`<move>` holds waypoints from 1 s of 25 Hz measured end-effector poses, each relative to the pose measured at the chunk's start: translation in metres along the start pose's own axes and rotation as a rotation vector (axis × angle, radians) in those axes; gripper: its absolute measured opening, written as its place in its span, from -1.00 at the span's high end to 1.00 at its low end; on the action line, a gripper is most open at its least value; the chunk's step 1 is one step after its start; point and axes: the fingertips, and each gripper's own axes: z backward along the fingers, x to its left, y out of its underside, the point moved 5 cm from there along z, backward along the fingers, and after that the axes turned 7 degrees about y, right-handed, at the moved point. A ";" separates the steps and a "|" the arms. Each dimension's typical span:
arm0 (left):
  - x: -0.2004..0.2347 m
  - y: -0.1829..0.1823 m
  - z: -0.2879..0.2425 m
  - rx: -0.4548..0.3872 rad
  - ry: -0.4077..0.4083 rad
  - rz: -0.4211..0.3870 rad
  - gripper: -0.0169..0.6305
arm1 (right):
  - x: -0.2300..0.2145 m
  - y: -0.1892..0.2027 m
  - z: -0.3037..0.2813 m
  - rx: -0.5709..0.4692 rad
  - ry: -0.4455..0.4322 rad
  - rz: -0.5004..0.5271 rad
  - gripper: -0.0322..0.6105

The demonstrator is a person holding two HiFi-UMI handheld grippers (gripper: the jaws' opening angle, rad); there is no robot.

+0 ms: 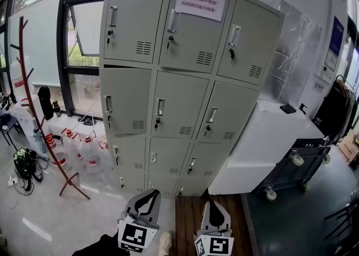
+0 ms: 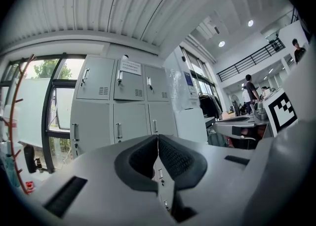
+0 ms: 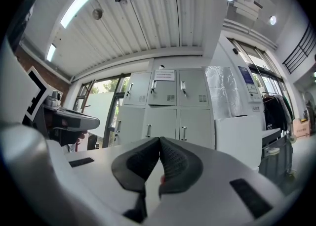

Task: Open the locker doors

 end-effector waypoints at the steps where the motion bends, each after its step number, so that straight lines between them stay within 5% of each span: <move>1: 0.004 0.001 -0.009 0.001 0.000 -0.002 0.87 | -0.002 0.002 -0.010 -0.002 0.000 0.000 0.85; 25: 0.106 0.032 -0.260 0.087 -0.024 0.019 0.87 | -0.079 0.071 -0.272 0.116 -0.070 0.043 0.85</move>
